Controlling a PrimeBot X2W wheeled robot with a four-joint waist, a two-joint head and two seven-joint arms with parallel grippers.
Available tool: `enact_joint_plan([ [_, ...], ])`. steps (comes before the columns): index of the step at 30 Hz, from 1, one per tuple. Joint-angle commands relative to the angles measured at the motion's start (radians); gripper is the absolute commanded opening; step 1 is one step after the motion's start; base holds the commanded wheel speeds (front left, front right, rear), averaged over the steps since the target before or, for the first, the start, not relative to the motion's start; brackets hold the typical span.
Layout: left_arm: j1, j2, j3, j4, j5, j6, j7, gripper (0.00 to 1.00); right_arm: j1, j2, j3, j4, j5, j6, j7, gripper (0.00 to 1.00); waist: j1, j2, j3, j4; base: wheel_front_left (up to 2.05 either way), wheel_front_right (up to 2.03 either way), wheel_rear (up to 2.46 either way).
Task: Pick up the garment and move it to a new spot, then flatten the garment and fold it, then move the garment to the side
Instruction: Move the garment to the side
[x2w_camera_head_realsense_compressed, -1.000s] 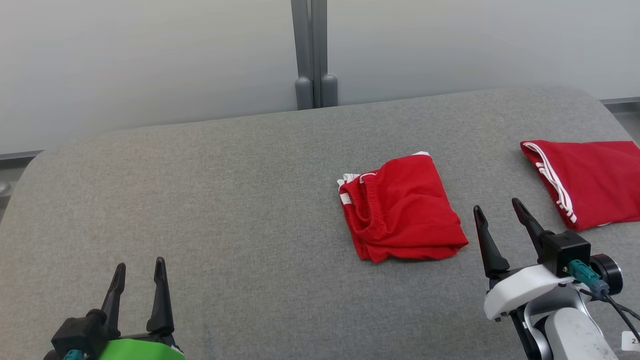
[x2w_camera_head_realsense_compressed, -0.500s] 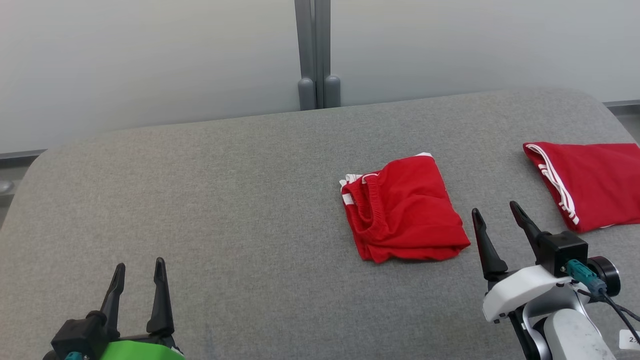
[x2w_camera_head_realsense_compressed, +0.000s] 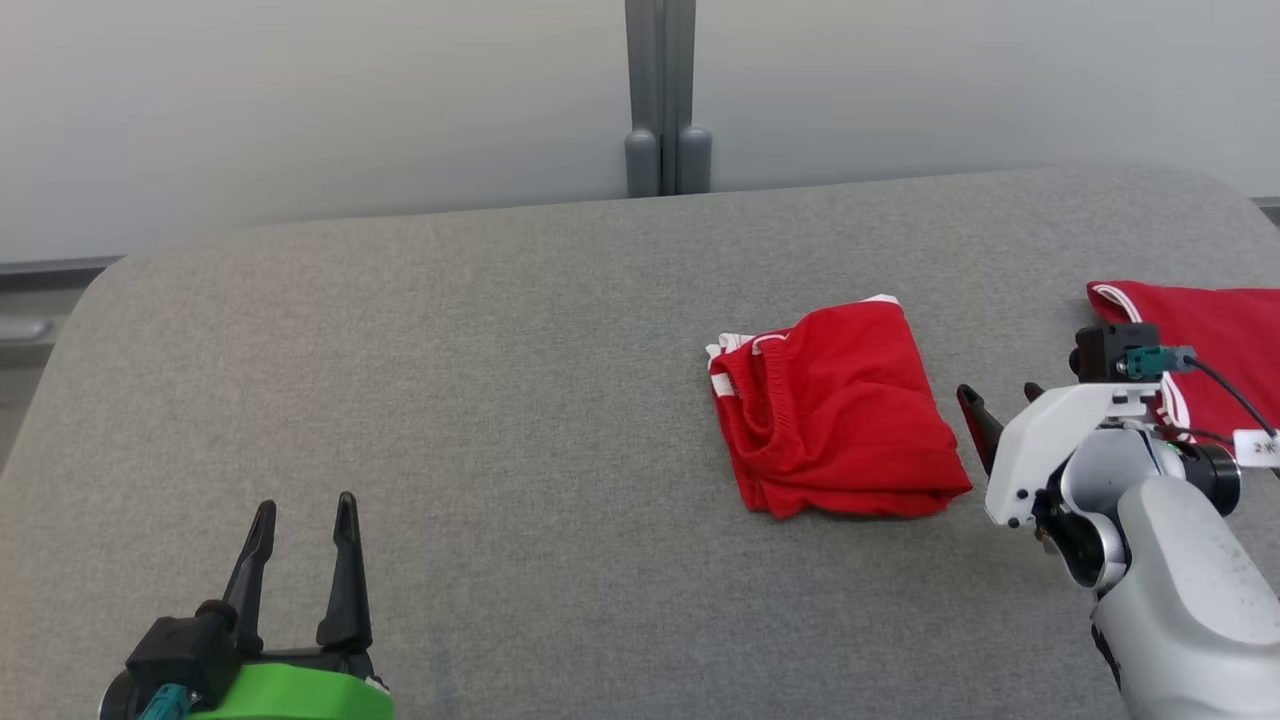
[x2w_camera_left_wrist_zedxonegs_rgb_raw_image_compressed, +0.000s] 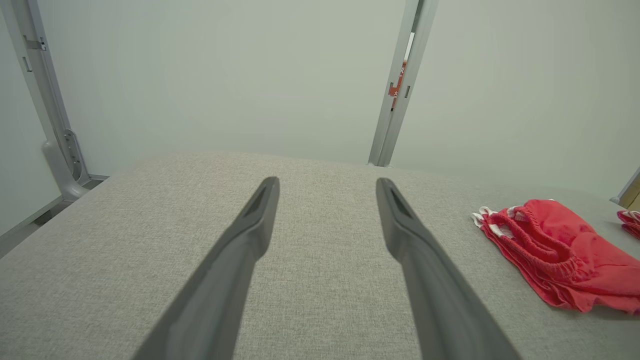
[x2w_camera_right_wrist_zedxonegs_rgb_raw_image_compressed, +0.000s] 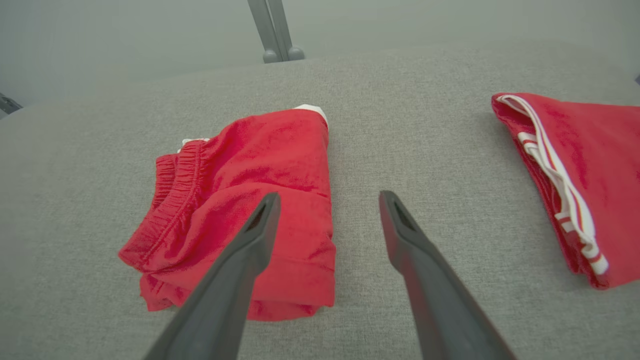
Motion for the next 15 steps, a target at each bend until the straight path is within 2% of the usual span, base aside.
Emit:
enact_joint_plan([
  [1,-0.024,0.007,-0.007,-0.003,0.008,-0.002,0.000,1.00,-0.034,-0.012,0.008,0.026,0.006,-0.001,0.027,1.00,0.0000,0.0000,0.035,0.034,0.00,0.00,0.00],
  [3,-0.040,0.012,-0.019,-0.013,0.006,-0.002,0.001,1.00,-0.078,-0.031,0.027,0.081,0.010,-0.001,0.060,1.00,0.0000,0.0000,0.063,0.060,0.00,0.00,0.00],
  [8,-0.069,0.021,-0.051,-0.030,0.010,-0.003,0.000,1.00,-0.157,-0.057,0.017,0.213,0.003,-0.001,0.059,1.00,0.0000,0.0000,0.114,0.115,0.00,0.00,0.00],
  [15,-0.110,0.029,-0.082,-0.034,-0.004,-0.003,0.000,1.00,-0.220,-0.051,0.006,0.357,0.026,-0.001,0.029,1.00,0.0000,0.0000,0.165,0.166,0.00,0.00,0.00],
])
